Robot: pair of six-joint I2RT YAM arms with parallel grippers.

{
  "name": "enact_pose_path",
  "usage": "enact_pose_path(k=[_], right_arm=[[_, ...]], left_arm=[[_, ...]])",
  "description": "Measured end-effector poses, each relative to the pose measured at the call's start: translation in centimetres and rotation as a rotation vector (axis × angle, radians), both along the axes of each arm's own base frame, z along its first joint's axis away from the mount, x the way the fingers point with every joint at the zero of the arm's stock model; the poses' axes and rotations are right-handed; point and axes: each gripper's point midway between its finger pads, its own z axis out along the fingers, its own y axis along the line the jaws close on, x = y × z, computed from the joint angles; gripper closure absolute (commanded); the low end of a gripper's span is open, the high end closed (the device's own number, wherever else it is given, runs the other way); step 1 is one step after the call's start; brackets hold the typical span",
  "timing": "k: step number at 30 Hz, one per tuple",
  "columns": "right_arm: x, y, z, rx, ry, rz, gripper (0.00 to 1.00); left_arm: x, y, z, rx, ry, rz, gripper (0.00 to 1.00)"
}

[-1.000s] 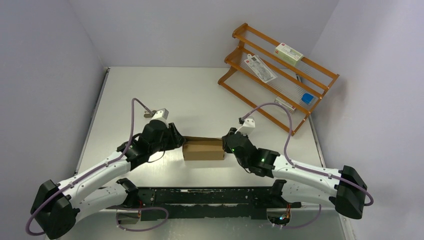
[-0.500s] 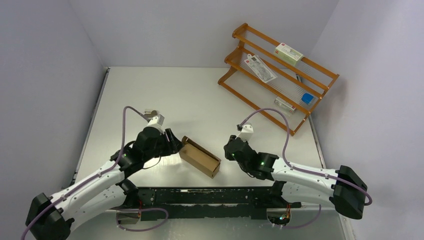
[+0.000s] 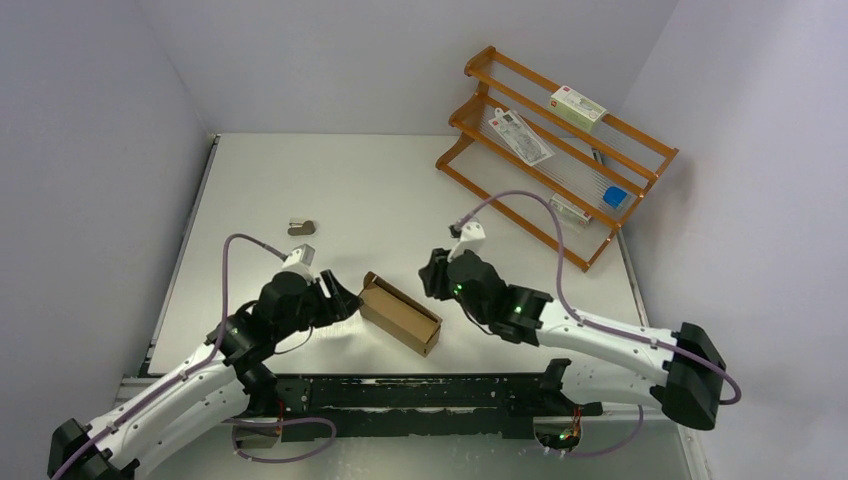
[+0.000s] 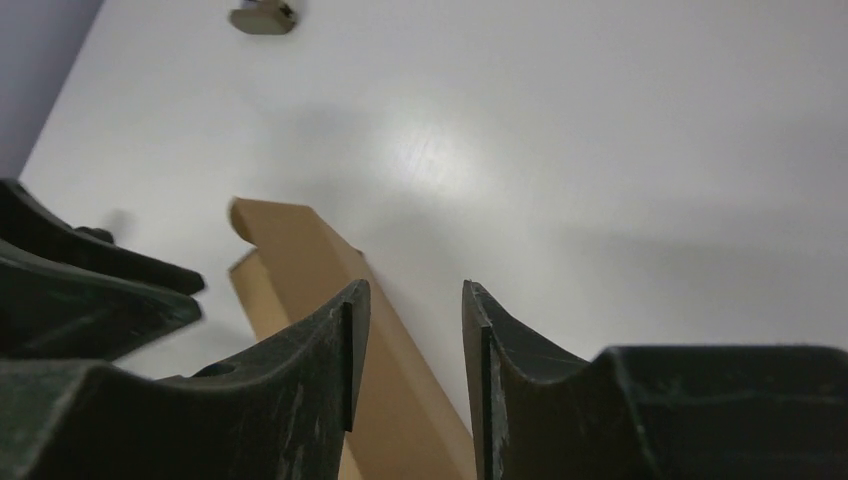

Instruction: Fold the paper box

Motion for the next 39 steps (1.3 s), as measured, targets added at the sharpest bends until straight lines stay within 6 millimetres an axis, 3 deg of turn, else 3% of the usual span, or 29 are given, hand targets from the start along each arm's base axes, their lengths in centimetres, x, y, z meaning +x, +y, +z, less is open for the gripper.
enact_pose_path(k=[4,7,13,21,29,39], right_arm=[[0.7,3.0,0.9,-0.003,-0.004,0.068,0.54],[1.0,5.1,0.8,-0.006,0.008,0.119,0.54],[1.2,7.3,-0.4,-0.005,0.037,0.172,0.55],[0.7,8.8,-1.8,-0.003,0.073,0.228,0.63],[-0.1,9.7,-1.8,0.028,0.087,0.287,0.71],[-0.9,10.5,-2.9,0.010,0.090,0.333,0.72]], left_arm=[[-0.7,0.1,-1.4,-0.019,0.045,0.010,0.36],[-0.6,-0.1,-1.2,-0.045,0.048,0.018,0.38],[-0.1,-0.7,-1.4,-0.091,0.044,0.030,0.44],[-0.4,-1.3,-4.4,-0.089,0.114,0.022,0.53],[0.3,-2.2,-3.5,-0.140,0.079,0.018,0.56],[0.8,-3.0,-4.2,-0.157,0.094,0.012,0.60]])
